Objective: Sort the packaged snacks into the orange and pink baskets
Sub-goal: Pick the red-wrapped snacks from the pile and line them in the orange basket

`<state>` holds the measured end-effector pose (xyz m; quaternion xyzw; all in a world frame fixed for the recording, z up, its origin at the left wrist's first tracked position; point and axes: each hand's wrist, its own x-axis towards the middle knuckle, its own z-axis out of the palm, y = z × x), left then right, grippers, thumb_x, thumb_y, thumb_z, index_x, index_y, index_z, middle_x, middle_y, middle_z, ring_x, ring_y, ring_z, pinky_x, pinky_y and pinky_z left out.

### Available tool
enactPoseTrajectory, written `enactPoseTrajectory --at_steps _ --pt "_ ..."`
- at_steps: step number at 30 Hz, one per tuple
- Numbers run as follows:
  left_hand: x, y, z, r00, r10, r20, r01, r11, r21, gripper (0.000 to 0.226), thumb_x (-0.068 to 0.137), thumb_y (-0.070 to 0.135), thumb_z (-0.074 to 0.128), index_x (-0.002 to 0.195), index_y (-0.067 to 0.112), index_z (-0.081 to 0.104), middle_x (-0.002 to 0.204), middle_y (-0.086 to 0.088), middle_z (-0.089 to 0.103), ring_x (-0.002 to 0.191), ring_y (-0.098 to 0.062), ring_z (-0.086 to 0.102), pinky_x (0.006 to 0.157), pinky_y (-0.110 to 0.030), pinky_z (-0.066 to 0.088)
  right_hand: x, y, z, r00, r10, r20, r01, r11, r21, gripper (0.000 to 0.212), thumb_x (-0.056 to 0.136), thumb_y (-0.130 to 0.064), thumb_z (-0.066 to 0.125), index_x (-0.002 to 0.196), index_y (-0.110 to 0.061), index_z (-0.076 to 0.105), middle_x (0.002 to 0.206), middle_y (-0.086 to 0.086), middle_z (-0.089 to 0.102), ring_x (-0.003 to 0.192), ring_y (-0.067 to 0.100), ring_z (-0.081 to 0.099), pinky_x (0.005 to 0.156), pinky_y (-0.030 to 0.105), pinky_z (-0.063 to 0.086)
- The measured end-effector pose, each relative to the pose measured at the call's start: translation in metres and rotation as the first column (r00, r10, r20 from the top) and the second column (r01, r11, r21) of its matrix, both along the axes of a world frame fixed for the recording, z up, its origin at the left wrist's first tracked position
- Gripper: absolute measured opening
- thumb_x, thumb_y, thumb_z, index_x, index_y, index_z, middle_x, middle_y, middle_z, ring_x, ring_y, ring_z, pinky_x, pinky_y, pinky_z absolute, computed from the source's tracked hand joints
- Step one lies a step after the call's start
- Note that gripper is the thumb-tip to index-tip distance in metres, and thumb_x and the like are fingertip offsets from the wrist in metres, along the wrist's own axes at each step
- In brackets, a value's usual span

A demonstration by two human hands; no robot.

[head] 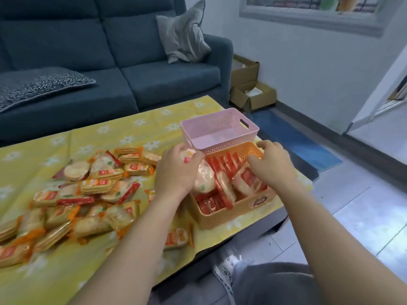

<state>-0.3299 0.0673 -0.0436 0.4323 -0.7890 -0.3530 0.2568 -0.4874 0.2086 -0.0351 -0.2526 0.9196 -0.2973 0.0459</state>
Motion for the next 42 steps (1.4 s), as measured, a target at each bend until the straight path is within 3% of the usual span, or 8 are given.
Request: enactPoseTrajectory --at_steps 7,12,16,18,23,28,36,42 --pt "-0.009 -0.008 -0.021 0.992 -0.061 0.113 0.065 0.997 -0.035 0.060 0.088 0.038 0.066 0.144 0.026 0.047 0.141 -0.004 0.051 0.131 -0.026 0.048 0.108 -0.043 0.042 -0.013 0.005 -0.008 0.988 0.149 -0.046 -0.151 0.987 -0.049 0.032 0.091 -0.018 0.057 0.120 -0.022 0.069 0.122 -0.003 0.067 0.106 0.015 0.061 0.089 0.033 0.050" --pt "-0.009 -0.019 -0.017 0.991 -0.059 0.118 0.048 0.995 0.092 0.101 0.060 0.067 0.073 0.146 0.023 0.044 0.138 0.000 0.059 0.126 -0.028 0.055 0.106 -0.047 0.045 0.006 -0.008 0.007 0.963 0.256 -0.078 -0.266 0.951 -0.157 0.019 0.093 -0.029 0.058 0.108 -0.026 0.069 0.102 -0.012 0.068 0.095 0.011 0.063 0.080 0.034 0.054" --pt "-0.005 -0.021 -0.017 0.995 -0.090 -0.051 0.096 0.987 0.128 0.059 0.085 0.040 0.075 0.138 0.031 0.053 0.125 0.013 0.063 0.115 -0.014 0.061 0.100 -0.038 0.049 0.031 -0.019 0.016 0.926 0.374 0.057 -0.374 0.883 0.282 0.058 0.078 -0.075 0.055 0.116 -0.031 0.057 0.101 -0.007 0.060 0.091 0.017 0.062 0.075 0.036 0.053" --pt "-0.002 -0.023 -0.019 0.979 -0.190 -0.066 0.198 0.969 0.149 0.053 0.090 0.030 0.071 0.140 0.031 0.054 0.128 0.015 0.065 0.115 -0.008 0.061 0.101 -0.033 0.049 0.037 -0.021 0.016 0.923 0.374 0.087 -0.376 0.834 0.403 0.060 0.078 -0.060 0.067 0.126 -0.025 0.054 0.109 -0.001 0.056 0.094 0.021 0.059 0.073 0.033 0.049" --pt "0.000 -0.017 -0.021 0.964 -0.249 0.097 0.256 0.964 -0.065 0.045 0.096 0.036 0.061 0.140 0.029 0.055 0.138 0.012 0.056 0.130 -0.014 0.047 0.109 -0.034 0.038 0.018 -0.014 0.034 0.961 0.239 0.139 -0.267 0.931 0.247 0.052 0.083 -0.020 0.068 0.133 -0.015 0.057 0.110 0.006 0.068 0.089 0.022 0.065 0.073 0.038 0.057" --pt "-0.002 -0.004 -0.006 0.975 -0.195 -0.106 0.167 0.959 -0.229 0.018 0.094 0.022 0.059 0.109 0.031 0.067 0.112 0.013 0.060 0.111 -0.016 0.051 0.095 -0.035 0.043 0.000 0.004 0.039 0.947 0.090 0.308 -0.089 0.996 -0.017 0.038 0.087 -0.020 0.069 0.124 -0.022 0.064 0.094 -0.001 0.070 0.077 0.022 0.075 0.076 0.048 0.064" --pt "-0.006 0.000 -0.004 0.775 -0.394 0.494 0.503 0.858 -0.105 0.093 0.066 0.066 0.076 0.147 0.047 0.032 0.146 0.014 0.043 0.134 -0.022 0.034 0.110 -0.044 0.027 0.005 0.003 0.025 0.951 0.145 0.273 -0.127 0.988 -0.084 0.016 0.085 -0.025 0.078 0.095 -0.029 0.066 0.092 -0.007 0.072 0.085 0.013 0.071 0.081 0.042 0.062" --pt "-0.002 -0.016 -0.004 0.976 -0.217 -0.013 0.217 0.975 0.054 0.064 0.070 0.026 0.088 0.124 0.034 0.055 0.116 0.009 0.058 0.104 -0.015 0.059 0.088 -0.038 0.054 -0.004 0.009 0.030 0.938 0.319 0.134 -0.282 0.930 -0.237 0.022 0.086 -0.007 0.065 0.092 -0.028 0.071 0.101 -0.009 0.070 0.097 0.011 0.067 0.081 0.036 0.059"
